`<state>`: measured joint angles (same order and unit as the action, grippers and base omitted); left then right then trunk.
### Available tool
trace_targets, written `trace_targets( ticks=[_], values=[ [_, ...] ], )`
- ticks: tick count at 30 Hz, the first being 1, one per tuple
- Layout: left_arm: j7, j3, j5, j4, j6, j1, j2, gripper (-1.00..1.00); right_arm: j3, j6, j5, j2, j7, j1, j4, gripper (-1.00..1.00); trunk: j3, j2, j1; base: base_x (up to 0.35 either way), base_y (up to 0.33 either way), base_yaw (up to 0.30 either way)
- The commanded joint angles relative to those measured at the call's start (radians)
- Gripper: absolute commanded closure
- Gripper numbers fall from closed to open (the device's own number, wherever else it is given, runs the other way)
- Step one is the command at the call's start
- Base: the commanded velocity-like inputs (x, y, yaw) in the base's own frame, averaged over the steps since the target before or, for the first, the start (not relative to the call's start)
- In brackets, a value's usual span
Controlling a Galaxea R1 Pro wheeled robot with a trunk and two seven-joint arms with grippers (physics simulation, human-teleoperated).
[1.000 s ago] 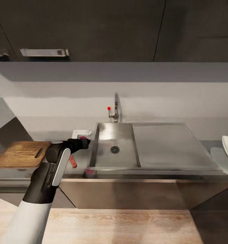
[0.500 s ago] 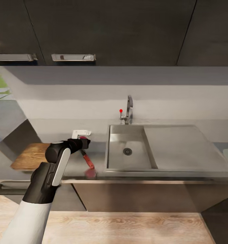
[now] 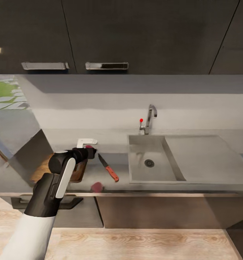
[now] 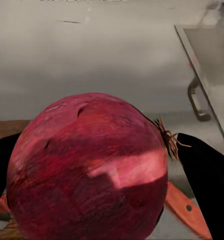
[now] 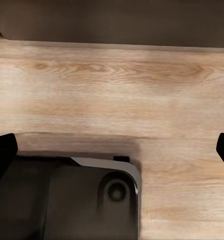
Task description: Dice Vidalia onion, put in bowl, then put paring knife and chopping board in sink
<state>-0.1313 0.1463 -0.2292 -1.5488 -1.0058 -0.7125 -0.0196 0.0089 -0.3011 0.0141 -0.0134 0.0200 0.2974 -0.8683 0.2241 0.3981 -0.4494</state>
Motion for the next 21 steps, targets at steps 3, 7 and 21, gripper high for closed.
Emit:
trace_targets(
  ticks=[3,7,21],
  values=[
    [-0.01,0.002,-0.01,-0.001,-0.004,-0.001,0.001,1.0,0.0,-0.001,0.001,0.0,0.001,0.0,-0.001,-1.0,-0.003,0.002,-0.001,-0.067,0.308,0.0],
    [-0.01,0.003,-0.01,0.0,-0.002,-0.001,0.001,1.0,0.0,-0.001,0.001,0.0,0.001,0.001,-0.001,-1.0,-0.009,0.002,-0.001,-0.084,0.308,0.0],
    [-0.01,0.004,-0.012,0.016,-0.001,0.0,0.001,1.0,0.0,-0.001,0.001,0.0,0.001,0.0,-0.001,-1.0,-0.031,0.002,-0.001,-0.053,0.307,0.0]
  ],
)
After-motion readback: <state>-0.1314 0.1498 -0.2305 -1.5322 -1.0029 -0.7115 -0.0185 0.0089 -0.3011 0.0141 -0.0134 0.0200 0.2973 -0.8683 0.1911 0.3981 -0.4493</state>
